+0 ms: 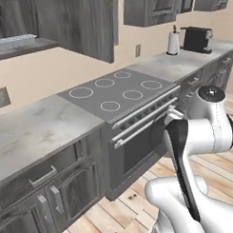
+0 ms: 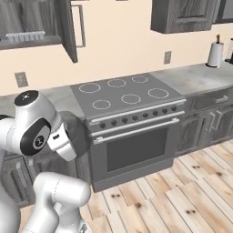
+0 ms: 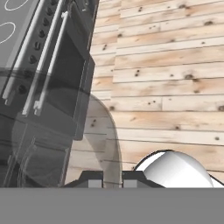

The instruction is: Pick the candle and jar from the dining table and place them in the open cabinet. Close the cabinet after placing the objects.

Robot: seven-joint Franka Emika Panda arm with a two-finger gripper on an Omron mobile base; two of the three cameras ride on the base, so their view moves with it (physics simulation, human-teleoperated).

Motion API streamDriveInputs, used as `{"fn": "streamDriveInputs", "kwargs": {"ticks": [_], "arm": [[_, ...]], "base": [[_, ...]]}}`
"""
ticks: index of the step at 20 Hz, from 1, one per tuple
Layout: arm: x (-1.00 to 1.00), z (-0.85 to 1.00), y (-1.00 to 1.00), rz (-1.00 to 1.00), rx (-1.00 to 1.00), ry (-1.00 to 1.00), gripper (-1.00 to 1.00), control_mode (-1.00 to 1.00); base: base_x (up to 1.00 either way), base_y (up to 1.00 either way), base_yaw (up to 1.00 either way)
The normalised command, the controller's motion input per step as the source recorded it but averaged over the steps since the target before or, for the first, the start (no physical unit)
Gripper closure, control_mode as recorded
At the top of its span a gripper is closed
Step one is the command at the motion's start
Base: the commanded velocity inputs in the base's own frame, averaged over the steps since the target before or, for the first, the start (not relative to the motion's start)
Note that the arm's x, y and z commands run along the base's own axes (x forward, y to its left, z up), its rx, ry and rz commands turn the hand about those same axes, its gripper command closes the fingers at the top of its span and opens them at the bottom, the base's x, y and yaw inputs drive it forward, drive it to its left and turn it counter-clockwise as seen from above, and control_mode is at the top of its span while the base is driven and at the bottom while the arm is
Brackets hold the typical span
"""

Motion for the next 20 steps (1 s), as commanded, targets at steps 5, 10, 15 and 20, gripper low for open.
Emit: {"fn": "streamDriveInputs", "kwargs": {"ticks": [5, 10, 15, 20], "arm": [[0.00, 0.00, 0.00, 0.00, 0.00, 0.00, 1.00, 1.00], [0.00, 0.00, 0.00, 0.00, 0.00, 0.00, 1.00, 1.00], [0.00, 0.00, 0.00, 0.00, 0.00, 0.00, 1.00, 1.00], [0.00, 0.00, 0.00, 0.00, 0.00, 0.00, 1.00, 1.00]], "base": [[0.18, 0.46, -0.13], [0.18, 0.51, -0.10], [0.18, 0.54, -0.05], [0.19, 0.48, 0.00]]}}
